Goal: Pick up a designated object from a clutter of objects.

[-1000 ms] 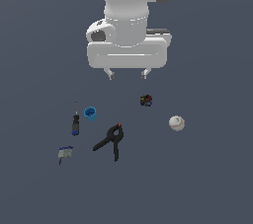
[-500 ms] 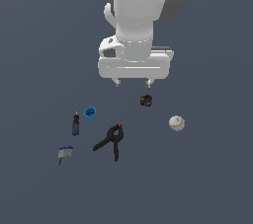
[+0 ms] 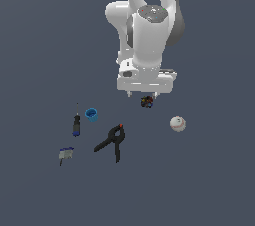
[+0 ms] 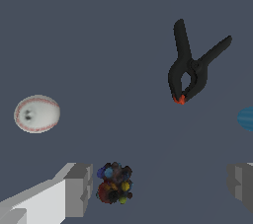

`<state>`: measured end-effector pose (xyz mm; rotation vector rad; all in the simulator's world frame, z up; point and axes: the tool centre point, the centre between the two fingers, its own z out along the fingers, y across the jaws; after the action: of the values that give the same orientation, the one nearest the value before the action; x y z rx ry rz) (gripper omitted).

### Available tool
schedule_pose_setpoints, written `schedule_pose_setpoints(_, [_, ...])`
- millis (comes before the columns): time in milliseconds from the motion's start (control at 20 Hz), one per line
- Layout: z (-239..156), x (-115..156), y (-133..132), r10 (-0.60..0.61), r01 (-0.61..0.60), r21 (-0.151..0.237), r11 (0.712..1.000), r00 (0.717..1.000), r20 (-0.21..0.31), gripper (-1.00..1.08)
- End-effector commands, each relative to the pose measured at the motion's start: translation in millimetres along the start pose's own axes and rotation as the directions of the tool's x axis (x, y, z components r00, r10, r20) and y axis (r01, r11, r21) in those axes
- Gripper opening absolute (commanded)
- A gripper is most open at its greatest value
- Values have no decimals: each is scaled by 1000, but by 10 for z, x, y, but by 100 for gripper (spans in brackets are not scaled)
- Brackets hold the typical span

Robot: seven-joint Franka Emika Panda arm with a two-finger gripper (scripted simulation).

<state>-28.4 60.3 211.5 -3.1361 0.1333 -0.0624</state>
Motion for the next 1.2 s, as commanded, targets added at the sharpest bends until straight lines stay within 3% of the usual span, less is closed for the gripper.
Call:
schedule_pose_setpoints(0, [241, -161, -93, 11, -11, -3, 1000, 1000, 5, 100])
schedule_pose_setpoints(650, [1104, -1016, -398, 52, -52, -8, 999, 998, 32, 100])
schedule_pose_setpoints(1150, [1269, -1256, -449, 61, -61, -6, 998, 997, 39, 100])
